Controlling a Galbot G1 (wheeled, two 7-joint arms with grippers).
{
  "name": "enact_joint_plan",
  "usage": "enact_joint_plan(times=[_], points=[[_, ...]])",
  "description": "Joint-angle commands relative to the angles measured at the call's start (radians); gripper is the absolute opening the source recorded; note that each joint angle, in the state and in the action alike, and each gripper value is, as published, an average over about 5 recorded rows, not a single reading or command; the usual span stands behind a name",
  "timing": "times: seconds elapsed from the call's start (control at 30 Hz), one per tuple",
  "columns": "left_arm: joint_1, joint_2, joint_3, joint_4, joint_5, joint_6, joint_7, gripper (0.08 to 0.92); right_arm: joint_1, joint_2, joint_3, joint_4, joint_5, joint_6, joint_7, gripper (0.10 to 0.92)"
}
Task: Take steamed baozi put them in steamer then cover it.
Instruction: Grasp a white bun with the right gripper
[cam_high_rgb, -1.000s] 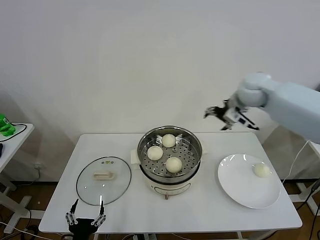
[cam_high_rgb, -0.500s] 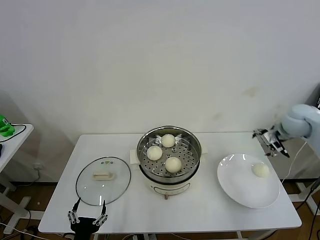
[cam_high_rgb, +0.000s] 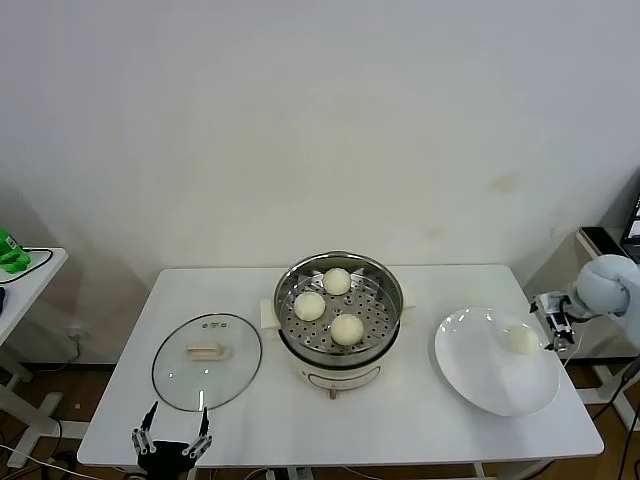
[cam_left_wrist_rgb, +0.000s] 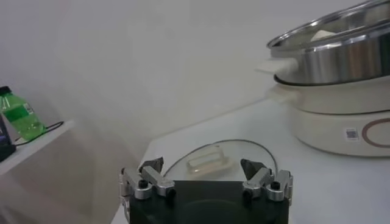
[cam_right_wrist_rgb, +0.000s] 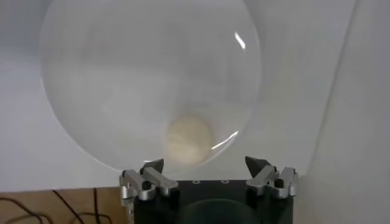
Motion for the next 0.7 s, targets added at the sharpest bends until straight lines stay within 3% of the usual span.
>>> enact_joint_plan(times=[0.03,0.7], points=[[0.0,-0.002,-0.002,0.005,0.0,0.0,0.0,0.823,-0.136,0.057,0.152,-0.112,0.0,-0.015,0.001,0.823],[-0.001,-0.013,-0.001,0.023,-0.003,-0.003,-0.001,0.823,-0.157,0.167,0.211,-0.225,-0.063,0.009,0.022,0.815]])
